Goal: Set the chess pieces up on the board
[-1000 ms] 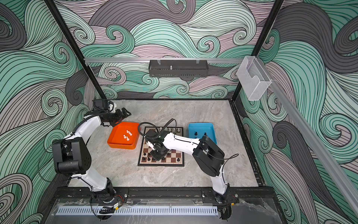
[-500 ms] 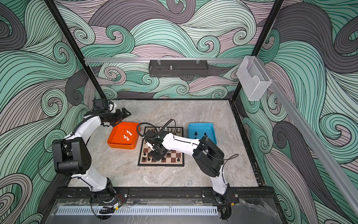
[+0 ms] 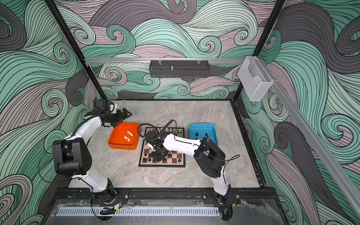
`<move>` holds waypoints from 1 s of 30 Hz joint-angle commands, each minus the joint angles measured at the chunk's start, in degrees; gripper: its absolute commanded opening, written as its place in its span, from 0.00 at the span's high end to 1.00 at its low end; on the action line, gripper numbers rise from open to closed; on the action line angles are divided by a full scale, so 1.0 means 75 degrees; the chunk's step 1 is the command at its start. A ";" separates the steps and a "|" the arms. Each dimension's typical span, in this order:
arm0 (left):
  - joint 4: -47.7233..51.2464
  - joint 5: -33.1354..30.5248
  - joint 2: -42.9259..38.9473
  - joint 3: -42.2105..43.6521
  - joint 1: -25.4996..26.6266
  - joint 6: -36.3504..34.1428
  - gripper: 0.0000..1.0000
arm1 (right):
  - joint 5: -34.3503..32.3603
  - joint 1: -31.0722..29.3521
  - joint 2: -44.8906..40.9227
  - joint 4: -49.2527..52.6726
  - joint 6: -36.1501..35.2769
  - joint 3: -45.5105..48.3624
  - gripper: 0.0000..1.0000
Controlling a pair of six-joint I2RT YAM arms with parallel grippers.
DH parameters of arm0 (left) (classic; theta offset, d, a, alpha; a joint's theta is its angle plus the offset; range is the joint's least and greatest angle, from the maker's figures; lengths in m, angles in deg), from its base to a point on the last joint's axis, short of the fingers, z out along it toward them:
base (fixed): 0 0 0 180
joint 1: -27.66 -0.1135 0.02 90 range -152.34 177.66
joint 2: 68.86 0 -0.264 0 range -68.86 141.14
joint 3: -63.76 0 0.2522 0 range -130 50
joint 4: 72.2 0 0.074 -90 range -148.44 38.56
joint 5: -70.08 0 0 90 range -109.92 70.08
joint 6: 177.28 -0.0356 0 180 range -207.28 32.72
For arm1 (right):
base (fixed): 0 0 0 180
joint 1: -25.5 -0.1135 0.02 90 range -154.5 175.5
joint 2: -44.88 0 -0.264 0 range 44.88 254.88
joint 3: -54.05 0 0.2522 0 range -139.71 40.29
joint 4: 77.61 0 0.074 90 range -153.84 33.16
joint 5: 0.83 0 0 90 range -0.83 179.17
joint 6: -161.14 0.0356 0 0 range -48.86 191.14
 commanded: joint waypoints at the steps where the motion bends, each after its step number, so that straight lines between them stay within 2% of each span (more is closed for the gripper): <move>1: -0.0040 0.0108 0.0080 0.0031 -0.0062 0.0051 0.01 | -0.0147 -0.0057 -0.0025 0.0197 -0.0007 -0.0189 0.81; 10: -0.0037 0.0107 0.0086 0.0018 -0.0057 0.0045 0.01 | -0.0108 -0.0075 -0.0002 0.0231 -0.0077 -0.0245 0.81; 25: -0.0018 0.0084 0.0056 0.0005 -0.0057 0.0043 0.01 | -0.0407 -0.0061 -0.0323 0.0416 -0.0209 -0.0610 0.73; 30: 0.0116 -0.0095 -0.0066 -0.0043 -0.0057 0.0006 0.01 | -0.0422 0.0175 -0.0546 0.0450 -0.0270 -0.0838 0.70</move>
